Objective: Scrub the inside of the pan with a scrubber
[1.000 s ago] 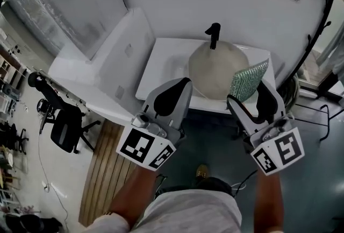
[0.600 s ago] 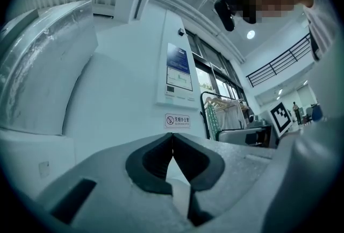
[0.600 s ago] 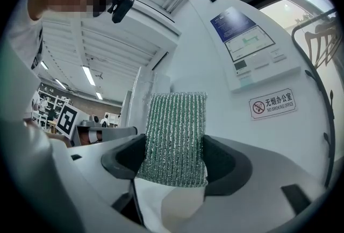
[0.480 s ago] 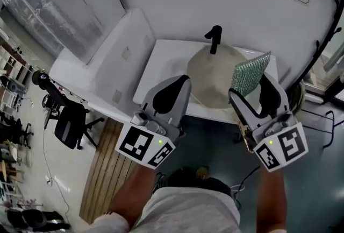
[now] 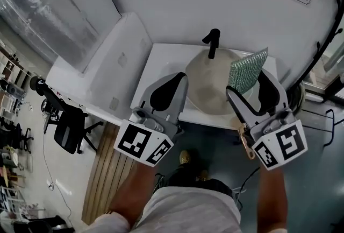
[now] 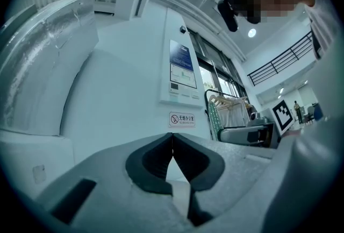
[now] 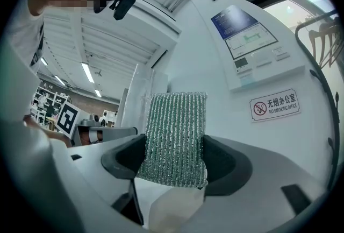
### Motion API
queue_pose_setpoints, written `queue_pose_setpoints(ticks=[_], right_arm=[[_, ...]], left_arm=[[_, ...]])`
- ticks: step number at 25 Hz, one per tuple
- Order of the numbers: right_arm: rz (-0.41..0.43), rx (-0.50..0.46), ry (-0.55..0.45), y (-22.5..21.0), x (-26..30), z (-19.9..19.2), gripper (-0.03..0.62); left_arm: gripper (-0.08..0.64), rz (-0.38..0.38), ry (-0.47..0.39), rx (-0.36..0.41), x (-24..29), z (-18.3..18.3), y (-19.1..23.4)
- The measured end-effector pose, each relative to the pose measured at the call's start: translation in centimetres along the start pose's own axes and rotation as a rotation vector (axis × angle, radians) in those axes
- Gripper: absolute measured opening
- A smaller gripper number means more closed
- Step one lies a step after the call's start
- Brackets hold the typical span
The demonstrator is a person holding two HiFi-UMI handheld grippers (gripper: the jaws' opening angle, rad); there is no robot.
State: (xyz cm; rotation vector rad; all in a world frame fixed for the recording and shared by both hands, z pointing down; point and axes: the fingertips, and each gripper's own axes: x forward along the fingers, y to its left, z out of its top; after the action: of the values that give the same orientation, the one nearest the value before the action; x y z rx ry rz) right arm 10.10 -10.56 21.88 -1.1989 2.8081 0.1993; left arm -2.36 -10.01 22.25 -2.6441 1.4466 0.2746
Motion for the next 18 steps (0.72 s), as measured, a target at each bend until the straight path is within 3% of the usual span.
queue_pose_setpoints(ticks=[18], right_arm=[[-0.075, -0.016, 0.075, -3.2, 8.7, -3.4, 0.339]], left_arm=[[0.015, -0.062, 0.011, -0.001, 5.9, -2.7, 8.8]])
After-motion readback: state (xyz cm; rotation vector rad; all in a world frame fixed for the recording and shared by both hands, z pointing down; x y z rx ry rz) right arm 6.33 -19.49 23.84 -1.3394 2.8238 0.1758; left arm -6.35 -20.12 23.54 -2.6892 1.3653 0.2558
